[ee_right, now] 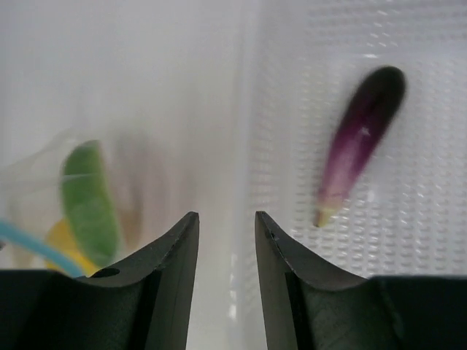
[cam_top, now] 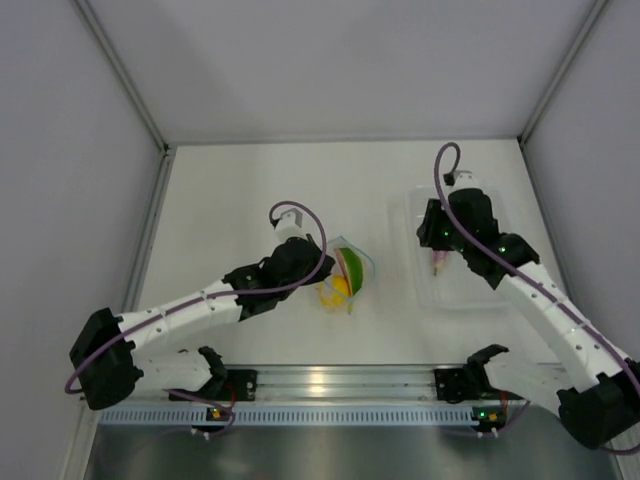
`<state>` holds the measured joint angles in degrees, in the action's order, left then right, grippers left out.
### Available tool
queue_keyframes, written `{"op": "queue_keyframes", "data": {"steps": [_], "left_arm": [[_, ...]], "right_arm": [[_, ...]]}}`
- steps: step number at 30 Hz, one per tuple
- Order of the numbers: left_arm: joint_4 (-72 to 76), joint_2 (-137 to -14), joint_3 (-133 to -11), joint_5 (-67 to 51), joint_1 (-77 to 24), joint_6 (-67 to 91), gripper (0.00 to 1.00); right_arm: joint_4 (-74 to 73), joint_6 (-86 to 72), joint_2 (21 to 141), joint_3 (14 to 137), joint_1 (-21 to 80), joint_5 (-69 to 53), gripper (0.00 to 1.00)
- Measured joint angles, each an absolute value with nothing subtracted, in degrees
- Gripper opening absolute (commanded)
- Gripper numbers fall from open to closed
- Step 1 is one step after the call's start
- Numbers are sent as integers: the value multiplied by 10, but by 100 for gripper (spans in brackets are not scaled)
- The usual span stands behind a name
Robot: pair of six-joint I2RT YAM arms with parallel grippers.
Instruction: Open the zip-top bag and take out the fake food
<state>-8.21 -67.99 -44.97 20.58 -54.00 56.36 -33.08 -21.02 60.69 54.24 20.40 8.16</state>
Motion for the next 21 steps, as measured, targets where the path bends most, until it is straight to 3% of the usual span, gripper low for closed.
{"op": "queue_keyframes", "data": {"steps": [2,9,21], "left_arm": [[-82,-680,-451,206,-540,571,0],[-82,-691,-463,204,-540,602,0],[-76,-718,-463,193,-540,676,0]], "right_arm": [[-333,-223,582,570,287,81,32],[-317,-271,591,591,513,96,29],[-240,-287,723,569,579,203,31]]}}
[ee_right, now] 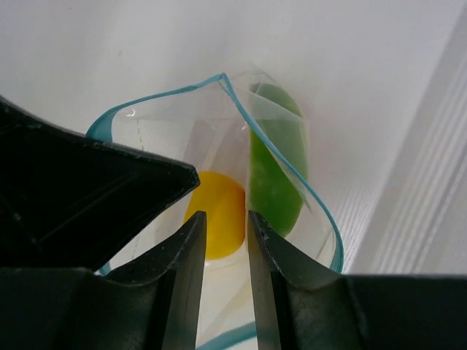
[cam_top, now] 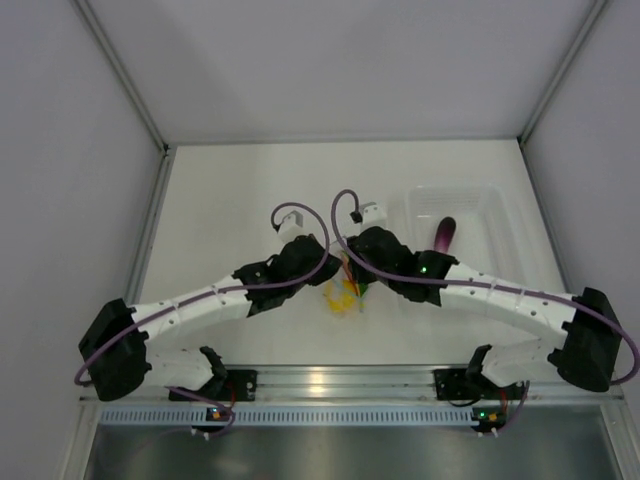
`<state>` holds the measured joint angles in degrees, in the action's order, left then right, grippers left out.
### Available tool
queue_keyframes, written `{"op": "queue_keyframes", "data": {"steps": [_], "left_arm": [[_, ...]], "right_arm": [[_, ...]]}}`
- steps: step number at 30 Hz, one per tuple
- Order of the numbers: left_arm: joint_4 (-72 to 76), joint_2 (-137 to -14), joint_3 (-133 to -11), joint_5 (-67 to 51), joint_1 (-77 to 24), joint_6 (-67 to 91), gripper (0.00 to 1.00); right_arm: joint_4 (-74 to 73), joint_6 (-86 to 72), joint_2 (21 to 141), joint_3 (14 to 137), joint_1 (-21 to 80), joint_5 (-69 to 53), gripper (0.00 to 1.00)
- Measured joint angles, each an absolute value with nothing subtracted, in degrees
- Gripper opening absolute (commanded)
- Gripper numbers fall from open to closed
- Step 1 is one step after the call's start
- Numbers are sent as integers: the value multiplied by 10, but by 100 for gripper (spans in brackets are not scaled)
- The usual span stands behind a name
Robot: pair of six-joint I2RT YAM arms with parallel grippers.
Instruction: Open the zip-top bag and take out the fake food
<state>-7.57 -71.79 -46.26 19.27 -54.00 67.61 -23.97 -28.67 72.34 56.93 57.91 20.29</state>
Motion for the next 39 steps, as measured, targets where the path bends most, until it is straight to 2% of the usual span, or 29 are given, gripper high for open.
{"op": "queue_keyframes", "data": {"steps": [13,19,28,33,37,39], "left_arm": [[-53,-775,-462,158,-540,694,0],[-47,-776,-458,154,-538,693,0],[-51,-776,-448,153,-535,689,0],[-65,-781,-443,157,-533,687,0],[-71,-781,-443,162,-529,684,0],[-71,-781,-442,161,-528,684,0]], "right_arm": [[-156,-263,823,517,522,198,34],[-138,-260,861,510,519,163,40],[-135,-262,898,510,516,153,57],[-124,-269,925,510,515,139,60],[-109,-274,936,511,512,130,58],[-102,-277,939,511,512,125,48]]}}
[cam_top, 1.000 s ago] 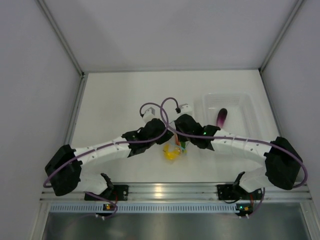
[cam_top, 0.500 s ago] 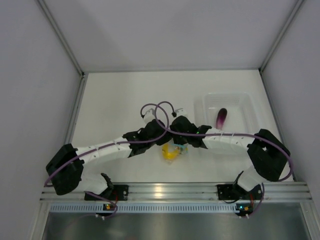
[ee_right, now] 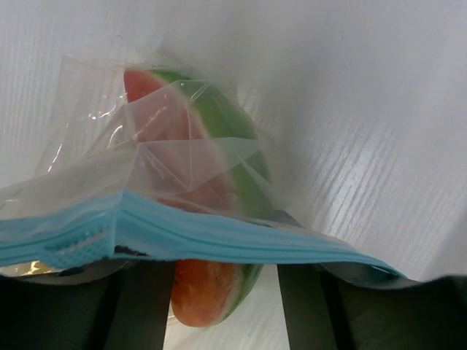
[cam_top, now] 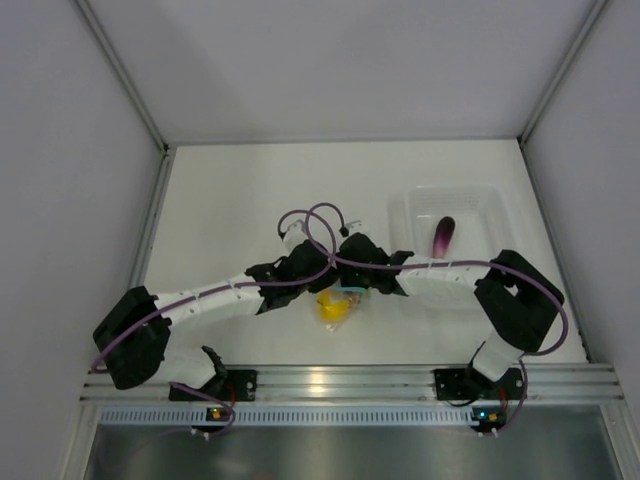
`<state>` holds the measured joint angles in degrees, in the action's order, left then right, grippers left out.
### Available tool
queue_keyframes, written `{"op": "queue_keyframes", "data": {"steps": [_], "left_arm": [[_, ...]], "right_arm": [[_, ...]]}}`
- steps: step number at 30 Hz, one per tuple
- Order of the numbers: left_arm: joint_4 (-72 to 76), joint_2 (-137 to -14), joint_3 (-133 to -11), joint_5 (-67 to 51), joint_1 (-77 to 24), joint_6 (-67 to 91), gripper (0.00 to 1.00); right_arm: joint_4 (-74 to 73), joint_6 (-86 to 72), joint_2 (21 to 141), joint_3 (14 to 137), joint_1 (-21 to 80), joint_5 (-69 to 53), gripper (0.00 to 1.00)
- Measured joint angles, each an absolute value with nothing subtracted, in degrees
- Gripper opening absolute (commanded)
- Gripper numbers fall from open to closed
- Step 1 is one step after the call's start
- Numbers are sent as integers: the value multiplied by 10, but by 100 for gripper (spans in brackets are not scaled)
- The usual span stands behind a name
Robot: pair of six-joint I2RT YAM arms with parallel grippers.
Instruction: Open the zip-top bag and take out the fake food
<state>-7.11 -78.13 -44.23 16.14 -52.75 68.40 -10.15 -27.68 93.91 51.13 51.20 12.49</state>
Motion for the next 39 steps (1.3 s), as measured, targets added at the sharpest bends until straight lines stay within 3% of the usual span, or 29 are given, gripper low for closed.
{"op": "queue_keyframes", "data": {"steps": [5,13,39], "left_arm": [[-58,-781,-442,157,-528,684,0],[-47,-781,-442,154,-526,683,0],[-45,-764,-442,185,-526,638,0]], "right_arm": [[-87,-283,940,511,512,123,20],[-96,-278,923,505,512,125,0],[-258,-257,870,581,583,250,0]]}}
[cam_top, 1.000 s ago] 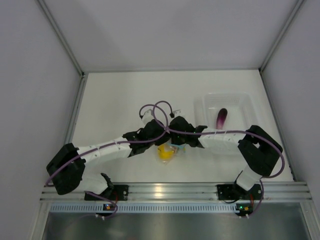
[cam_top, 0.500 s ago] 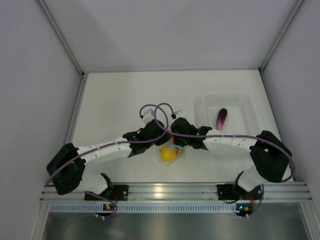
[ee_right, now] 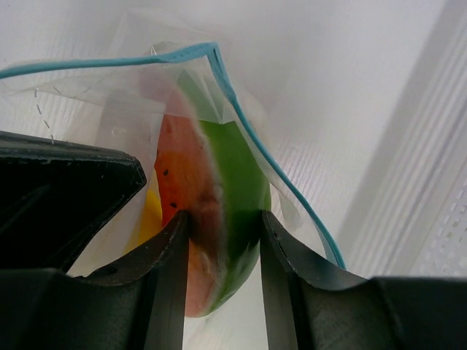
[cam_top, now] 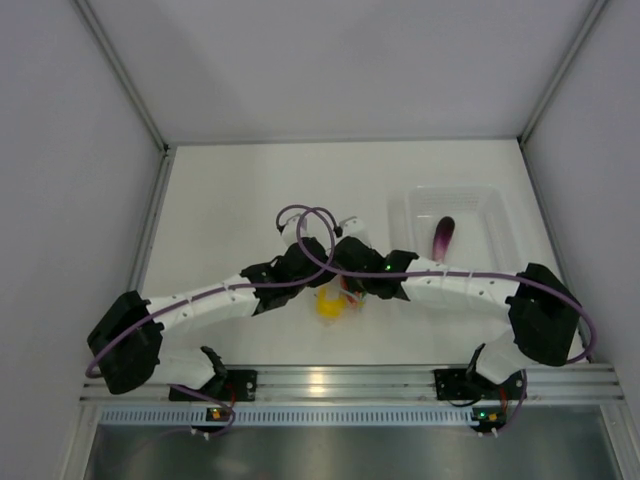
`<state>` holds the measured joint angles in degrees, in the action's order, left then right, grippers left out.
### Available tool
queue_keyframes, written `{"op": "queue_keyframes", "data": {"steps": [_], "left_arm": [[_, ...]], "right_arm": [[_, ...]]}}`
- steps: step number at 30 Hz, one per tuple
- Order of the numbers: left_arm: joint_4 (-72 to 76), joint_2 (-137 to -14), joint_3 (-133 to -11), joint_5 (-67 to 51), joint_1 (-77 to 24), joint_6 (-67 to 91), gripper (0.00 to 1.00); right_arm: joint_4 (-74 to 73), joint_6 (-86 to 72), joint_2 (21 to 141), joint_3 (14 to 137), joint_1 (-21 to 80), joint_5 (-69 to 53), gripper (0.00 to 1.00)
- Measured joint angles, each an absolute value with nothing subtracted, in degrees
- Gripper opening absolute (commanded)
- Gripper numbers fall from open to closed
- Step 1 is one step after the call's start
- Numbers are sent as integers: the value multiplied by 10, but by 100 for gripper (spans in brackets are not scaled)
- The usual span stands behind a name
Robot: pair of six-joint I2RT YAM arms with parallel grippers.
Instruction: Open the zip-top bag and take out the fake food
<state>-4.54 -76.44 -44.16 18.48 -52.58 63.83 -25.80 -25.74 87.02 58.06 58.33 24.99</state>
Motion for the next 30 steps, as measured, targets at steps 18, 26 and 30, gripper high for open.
{"op": "queue_keyframes", "data": {"steps": [18,26,30], "left_arm": [[-49,-779,-477,175,-524,536,0],[-57,-779,-478,194,-526,535,0],[-58,-779,-478,210,-531,538,0]], "right_arm": [[-317,-222,865,630,600,304,0],[-354,-221,861,638,600,346,0],[-349,-211,843,628,608,339,0]]}}
